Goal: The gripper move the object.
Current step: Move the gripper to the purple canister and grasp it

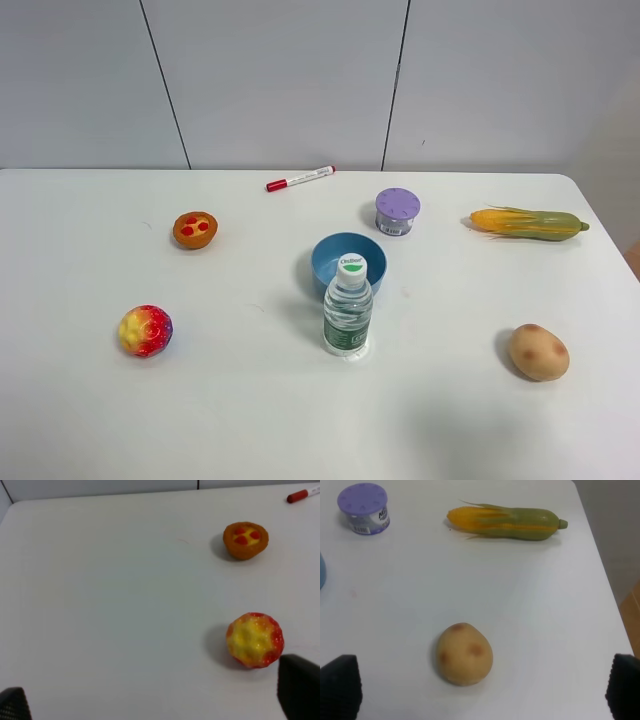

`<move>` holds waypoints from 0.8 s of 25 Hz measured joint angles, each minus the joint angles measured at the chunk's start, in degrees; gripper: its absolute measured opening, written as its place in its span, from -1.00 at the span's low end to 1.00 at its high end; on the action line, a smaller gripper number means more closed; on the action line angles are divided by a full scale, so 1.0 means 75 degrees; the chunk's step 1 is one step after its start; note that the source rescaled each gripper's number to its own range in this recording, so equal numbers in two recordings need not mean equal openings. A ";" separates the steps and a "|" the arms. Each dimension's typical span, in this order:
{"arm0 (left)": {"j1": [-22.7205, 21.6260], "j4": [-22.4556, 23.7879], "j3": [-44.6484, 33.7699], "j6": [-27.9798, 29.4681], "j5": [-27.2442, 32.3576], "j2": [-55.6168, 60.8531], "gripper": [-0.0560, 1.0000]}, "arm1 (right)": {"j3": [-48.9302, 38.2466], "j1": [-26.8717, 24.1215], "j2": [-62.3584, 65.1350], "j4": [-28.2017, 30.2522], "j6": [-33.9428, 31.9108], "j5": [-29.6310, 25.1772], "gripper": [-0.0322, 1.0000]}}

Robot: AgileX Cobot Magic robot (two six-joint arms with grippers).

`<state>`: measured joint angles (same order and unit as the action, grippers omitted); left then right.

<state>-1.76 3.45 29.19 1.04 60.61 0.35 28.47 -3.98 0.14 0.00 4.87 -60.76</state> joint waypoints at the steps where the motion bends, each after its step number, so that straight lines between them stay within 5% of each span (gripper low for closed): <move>1: 0.0000 0.0000 0.0000 0.0000 0.0000 0.0000 1.00 | 0.0000 0.0000 0.0000 0.0000 0.0000 0.0000 1.00; 20: 0.0000 0.0000 0.0000 0.0000 0.0000 0.0000 1.00 | 0.0000 0.0000 0.0000 0.0000 0.0000 0.0000 1.00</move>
<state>-1.76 3.45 29.19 1.04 60.61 0.35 28.47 -3.98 0.14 0.00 4.87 -60.76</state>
